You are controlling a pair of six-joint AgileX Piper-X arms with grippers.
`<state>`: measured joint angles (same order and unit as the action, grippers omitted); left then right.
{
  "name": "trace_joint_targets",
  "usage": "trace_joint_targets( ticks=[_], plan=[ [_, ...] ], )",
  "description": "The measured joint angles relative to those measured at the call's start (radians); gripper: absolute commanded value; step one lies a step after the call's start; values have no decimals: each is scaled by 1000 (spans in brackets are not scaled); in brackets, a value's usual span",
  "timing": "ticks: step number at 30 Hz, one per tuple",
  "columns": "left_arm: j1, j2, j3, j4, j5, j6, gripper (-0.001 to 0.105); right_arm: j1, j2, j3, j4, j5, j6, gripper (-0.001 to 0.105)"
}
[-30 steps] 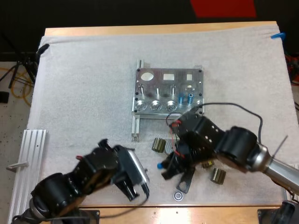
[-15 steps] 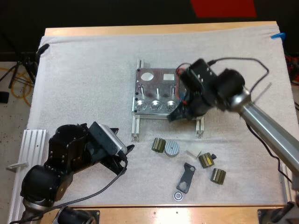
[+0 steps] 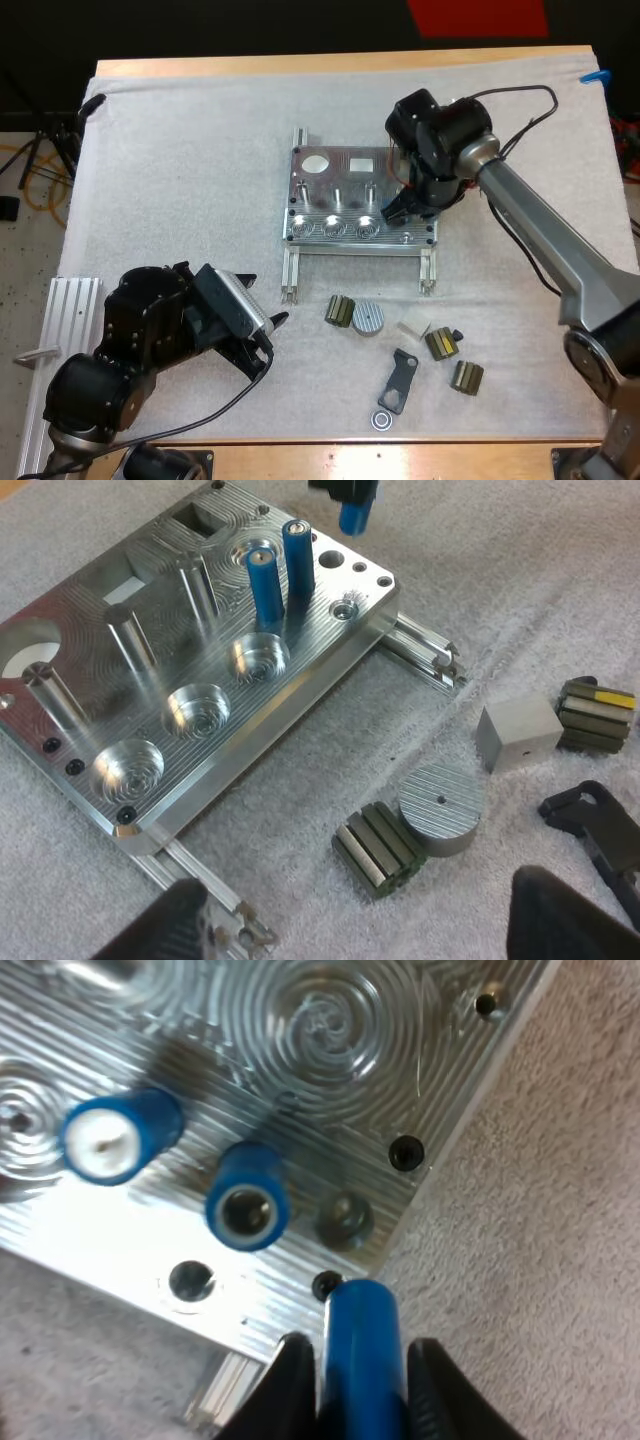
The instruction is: Load cells from left to right
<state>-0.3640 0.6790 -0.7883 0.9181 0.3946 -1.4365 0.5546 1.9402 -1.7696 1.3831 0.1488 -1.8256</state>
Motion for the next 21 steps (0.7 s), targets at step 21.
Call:
trace_joint_targets(
  ticks=[21],
  plan=[
    [0, 0, -1, 0, 18, 0, 61, -14, 60, 0, -68, -9, -30, 0]
  ],
)
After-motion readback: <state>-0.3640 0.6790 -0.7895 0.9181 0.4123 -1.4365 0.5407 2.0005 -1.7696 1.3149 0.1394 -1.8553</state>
